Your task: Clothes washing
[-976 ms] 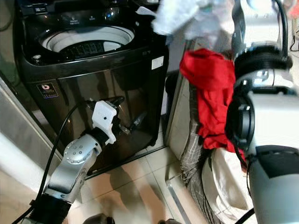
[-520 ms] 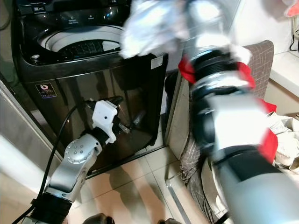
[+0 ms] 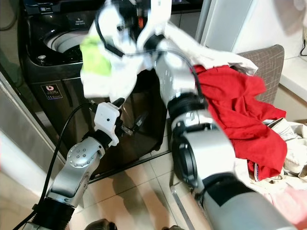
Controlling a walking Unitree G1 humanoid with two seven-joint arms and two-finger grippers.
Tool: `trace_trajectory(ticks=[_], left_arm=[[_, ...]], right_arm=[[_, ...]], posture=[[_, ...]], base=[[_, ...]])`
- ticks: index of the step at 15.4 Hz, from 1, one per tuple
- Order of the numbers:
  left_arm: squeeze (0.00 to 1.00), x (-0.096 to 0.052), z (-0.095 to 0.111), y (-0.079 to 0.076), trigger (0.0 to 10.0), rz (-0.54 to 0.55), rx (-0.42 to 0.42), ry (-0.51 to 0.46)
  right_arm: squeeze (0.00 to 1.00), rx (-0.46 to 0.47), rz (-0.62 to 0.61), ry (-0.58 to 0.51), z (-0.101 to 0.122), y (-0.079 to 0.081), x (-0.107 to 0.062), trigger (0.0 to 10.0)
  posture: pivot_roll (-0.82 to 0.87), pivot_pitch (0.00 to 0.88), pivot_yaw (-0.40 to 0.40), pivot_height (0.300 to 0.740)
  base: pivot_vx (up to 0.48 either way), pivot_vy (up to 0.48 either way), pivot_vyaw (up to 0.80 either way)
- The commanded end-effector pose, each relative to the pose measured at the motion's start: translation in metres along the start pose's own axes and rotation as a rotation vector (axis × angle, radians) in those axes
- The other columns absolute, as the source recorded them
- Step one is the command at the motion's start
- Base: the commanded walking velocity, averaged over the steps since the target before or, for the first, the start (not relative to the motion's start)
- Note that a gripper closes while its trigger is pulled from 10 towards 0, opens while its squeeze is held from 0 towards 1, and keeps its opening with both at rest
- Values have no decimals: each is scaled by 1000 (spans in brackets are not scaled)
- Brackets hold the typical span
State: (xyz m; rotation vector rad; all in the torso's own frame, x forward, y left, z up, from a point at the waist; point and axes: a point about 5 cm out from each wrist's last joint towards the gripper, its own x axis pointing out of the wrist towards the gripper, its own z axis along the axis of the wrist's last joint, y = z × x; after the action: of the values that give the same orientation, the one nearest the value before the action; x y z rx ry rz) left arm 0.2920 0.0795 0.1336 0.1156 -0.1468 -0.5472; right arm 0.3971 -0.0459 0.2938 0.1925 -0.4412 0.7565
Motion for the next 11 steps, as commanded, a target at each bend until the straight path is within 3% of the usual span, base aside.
trace_trajectory(ticks=[1, 4, 5, 7, 8, 11], left_arm=[[0, 1, -1, 3, 10000, 27, 10, 5], [0, 0, -3, 8, 10000, 83, -11, 14], [0, 1, -2, 8, 10000, 83, -10, 13], [0, 1, -2, 8, 10000, 84, -9, 12], [0, 2, -2, 8, 10000, 85, -8, 12], [0, 2, -1, 8, 10000, 96, -5, 12]], right_arm=[[0, 2, -68, 33, -9, -8, -9, 0], [0, 19, -74, 191, -63, -1, -43, 0], [0, -12, 43, 305, -95, 20, -62, 0], [0, -83, 218, 397, -117, 41, -80, 0], [0, -89, 243, 425, -124, 45, -85, 0], [0, -115, 210, 478, -130, 37, -95, 0]], posture=[[7, 0, -39, 732], [6, 0, -45, 732], [6, 0, -42, 732], [6, 0, -39, 732], [6, 0, -39, 732], [5, 0, -40, 732]], base=[[0, 0, 0], [0, 0, 0], [0, 0, 800], [0, 0, 800], [0, 0, 800], [0, 0, 800]])
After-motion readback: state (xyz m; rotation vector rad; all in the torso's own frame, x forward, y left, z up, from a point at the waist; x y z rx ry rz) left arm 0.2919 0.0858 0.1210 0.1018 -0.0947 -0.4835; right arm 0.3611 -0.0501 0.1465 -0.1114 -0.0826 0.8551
